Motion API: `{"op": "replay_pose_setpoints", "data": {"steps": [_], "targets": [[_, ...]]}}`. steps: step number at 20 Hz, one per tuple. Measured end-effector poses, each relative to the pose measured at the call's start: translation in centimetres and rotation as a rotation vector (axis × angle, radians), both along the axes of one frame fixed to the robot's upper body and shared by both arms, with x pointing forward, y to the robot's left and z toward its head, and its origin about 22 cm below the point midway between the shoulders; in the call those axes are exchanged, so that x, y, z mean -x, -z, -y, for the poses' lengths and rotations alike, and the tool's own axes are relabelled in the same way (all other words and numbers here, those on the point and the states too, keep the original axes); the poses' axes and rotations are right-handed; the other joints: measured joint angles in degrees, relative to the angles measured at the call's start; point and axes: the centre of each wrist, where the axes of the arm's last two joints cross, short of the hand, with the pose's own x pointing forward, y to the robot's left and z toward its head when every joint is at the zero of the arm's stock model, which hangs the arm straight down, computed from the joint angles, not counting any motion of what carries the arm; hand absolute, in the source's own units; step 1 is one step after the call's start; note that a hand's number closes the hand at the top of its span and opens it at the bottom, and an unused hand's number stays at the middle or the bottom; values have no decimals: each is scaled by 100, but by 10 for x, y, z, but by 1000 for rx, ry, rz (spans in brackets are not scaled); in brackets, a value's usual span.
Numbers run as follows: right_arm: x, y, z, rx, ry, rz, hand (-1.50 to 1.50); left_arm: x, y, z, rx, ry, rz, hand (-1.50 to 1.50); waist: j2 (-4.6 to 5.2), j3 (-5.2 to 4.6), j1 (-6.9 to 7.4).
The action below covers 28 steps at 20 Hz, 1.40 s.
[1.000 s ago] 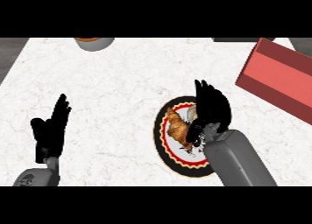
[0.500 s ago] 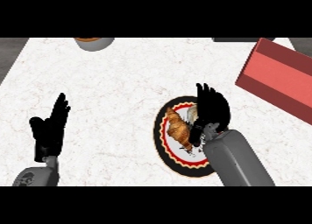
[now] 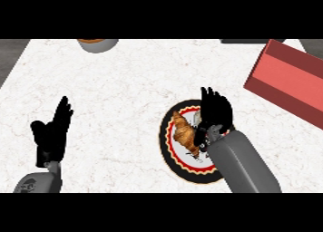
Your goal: Pick the cupcake from the plate and place it in the cardboard box
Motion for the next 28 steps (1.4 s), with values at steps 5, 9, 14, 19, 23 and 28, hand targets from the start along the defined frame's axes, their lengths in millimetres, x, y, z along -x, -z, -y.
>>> {"op": "replay_pose_setpoints", "data": {"steps": [5,9,14,19,23,28], "targets": [[-5,8,9,-6,7,-1,-150,2,-2,4,1,-1,-1,0,0,1,-5],[-11,18,11,-7,1,4,-150,1,1,-4,0,-4,0,0,-3,-2,-5],[-18,31,14,-10,-20,9,150,3,2,1,5,1,-2,0,-20,-17,-4],[-21,35,10,0,-94,90,150,0,1,-1,-5,4,3,0,-25,-25,-1],[-21,37,9,12,-114,142,150,1,1,2,-4,5,-3,0,-30,-25,-10],[-4,42,31,6,-149,142,150,2,3,-3,-7,-9,-4,0,-35,-15,-55]]}}
